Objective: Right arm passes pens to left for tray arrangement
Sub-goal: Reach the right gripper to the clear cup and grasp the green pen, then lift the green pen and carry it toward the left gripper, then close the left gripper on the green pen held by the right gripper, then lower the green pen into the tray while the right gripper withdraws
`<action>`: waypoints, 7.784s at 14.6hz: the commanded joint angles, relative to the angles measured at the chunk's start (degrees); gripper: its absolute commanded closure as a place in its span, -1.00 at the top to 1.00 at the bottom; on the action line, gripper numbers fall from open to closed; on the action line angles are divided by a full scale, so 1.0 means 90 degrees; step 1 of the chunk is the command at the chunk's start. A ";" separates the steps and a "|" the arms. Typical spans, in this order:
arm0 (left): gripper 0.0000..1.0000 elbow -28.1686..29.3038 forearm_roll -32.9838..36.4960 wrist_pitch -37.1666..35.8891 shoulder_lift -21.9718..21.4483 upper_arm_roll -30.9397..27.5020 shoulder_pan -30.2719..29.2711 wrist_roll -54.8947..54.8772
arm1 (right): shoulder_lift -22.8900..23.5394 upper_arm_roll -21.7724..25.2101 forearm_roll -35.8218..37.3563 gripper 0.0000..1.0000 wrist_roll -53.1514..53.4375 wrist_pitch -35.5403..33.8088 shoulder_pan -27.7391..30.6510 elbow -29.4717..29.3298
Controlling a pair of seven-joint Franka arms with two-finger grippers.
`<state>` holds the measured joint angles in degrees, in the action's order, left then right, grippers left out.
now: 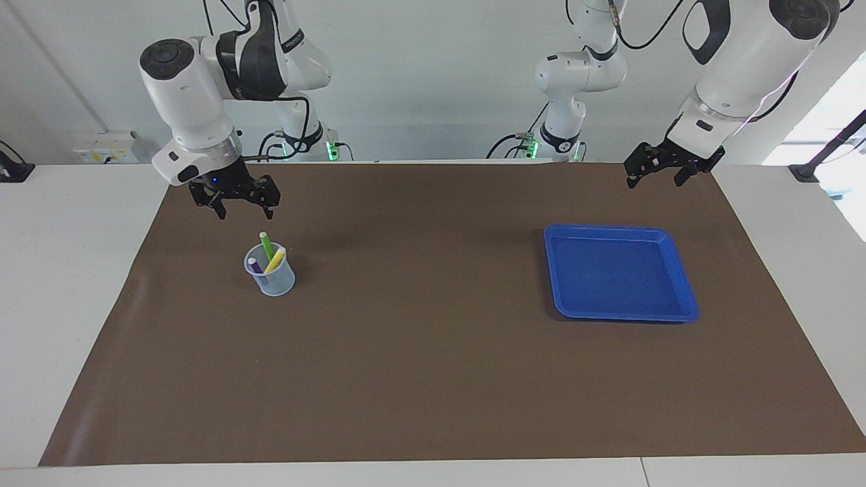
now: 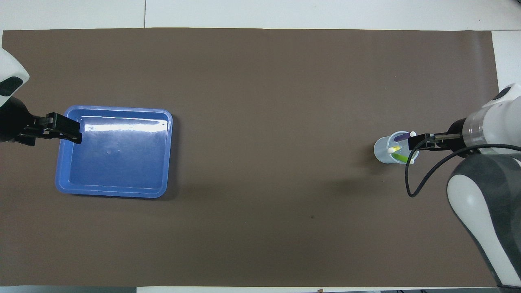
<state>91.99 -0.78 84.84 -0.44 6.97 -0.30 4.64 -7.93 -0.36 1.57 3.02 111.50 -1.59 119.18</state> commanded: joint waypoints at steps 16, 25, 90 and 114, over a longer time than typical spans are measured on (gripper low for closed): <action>1.00 0.0091 0.0106 0.0046 -0.0108 -0.0032 0.0024 -0.0007 | -0.0164 0.0098 -0.0067 0.40 -0.0628 0.2055 0.0089 0.1846; 1.00 0.0091 0.0096 0.0046 -0.0108 -0.0032 0.0024 -0.0007 | -0.0174 0.0089 -0.0067 -1.00 -0.0628 0.1947 0.0089 0.1729; -0.41 0.4232 -0.7912 0.1892 -0.2354 0.0105 -0.0630 0.5549 | 0.1066 -0.4159 -0.8397 -1.00 0.0065 0.2777 -0.0057 -0.1494; -1.00 0.4173 -0.7795 0.1764 -0.2335 0.0046 -0.1001 0.5462 | 0.0278 -0.3741 -0.7853 1.00 0.0182 0.2768 -0.0028 -0.0813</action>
<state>128.64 -70.86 99.71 -20.28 7.19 -8.06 53.84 -0.46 -35.81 -71.77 2.67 136.23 -2.40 107.38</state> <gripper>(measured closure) 0.819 0.154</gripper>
